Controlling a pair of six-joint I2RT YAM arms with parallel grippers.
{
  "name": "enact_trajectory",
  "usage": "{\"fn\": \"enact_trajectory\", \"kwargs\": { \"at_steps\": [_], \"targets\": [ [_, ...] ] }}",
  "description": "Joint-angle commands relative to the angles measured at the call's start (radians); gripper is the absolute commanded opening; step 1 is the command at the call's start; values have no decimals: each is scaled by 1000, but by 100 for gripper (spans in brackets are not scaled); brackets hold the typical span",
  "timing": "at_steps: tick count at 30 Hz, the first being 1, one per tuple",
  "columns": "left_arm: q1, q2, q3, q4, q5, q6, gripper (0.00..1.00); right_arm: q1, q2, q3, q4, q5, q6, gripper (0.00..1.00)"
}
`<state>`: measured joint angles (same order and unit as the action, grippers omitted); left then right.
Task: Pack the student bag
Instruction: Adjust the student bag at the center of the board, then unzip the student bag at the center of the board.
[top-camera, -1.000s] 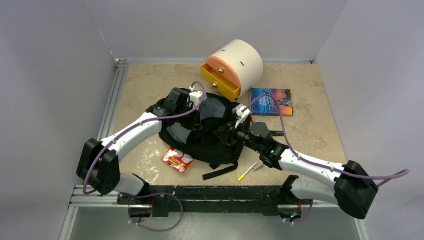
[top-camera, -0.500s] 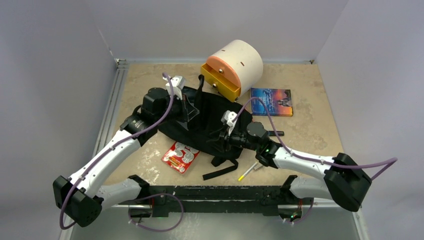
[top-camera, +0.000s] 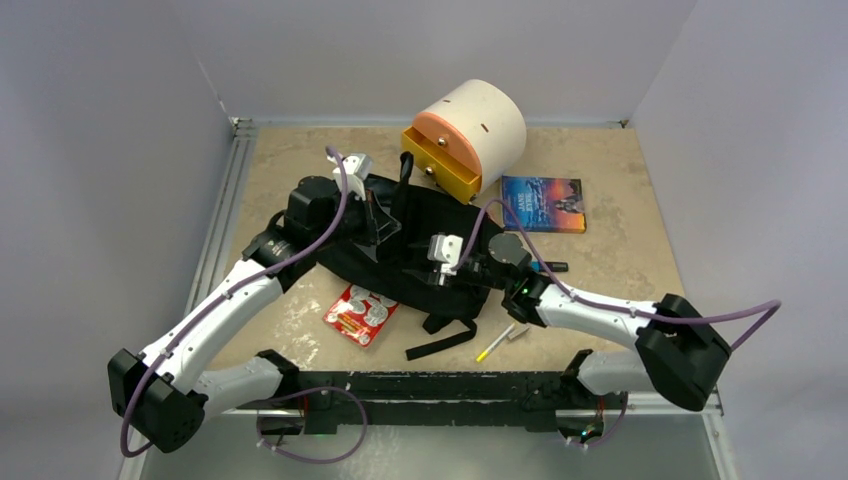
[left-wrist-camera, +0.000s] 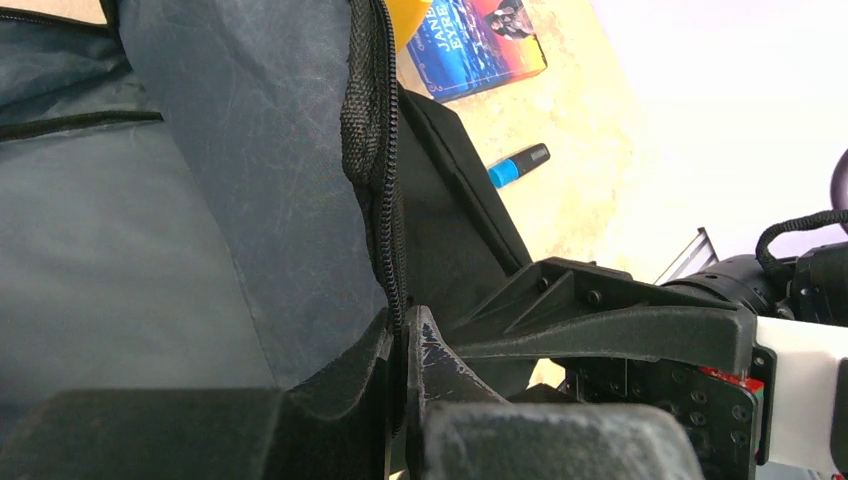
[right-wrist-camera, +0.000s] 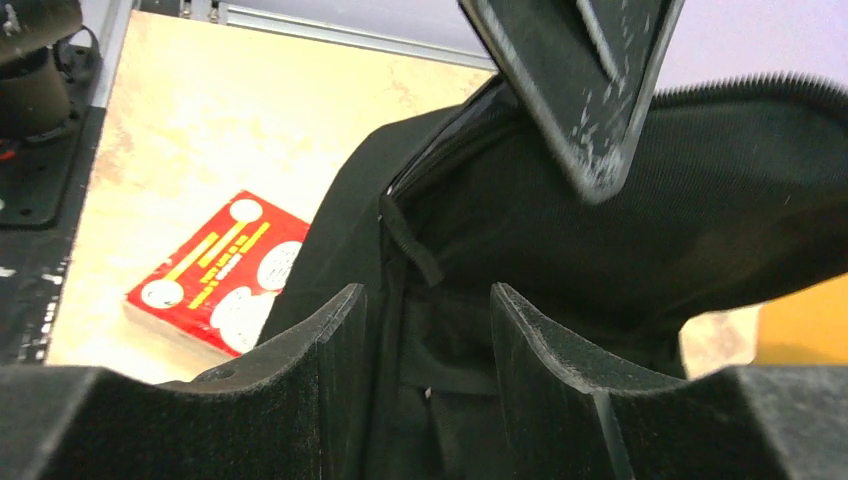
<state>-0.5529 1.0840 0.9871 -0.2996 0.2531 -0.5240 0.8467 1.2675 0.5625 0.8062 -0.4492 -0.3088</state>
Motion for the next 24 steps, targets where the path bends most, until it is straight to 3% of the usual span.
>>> {"fn": "enact_trajectory", "kwargs": {
  "at_steps": [1,19,24],
  "targets": [
    [-3,-10,11,93,26,-21,0,2,31,109,-30,-41,-192,52],
    [-3,-10,14,100,30,-24,0,0,146,208,-194,-142,-252,49],
    [-2,-6,17,102,37,-25,0,2,167,224,-182,-146,-240,42]
  ]
}}
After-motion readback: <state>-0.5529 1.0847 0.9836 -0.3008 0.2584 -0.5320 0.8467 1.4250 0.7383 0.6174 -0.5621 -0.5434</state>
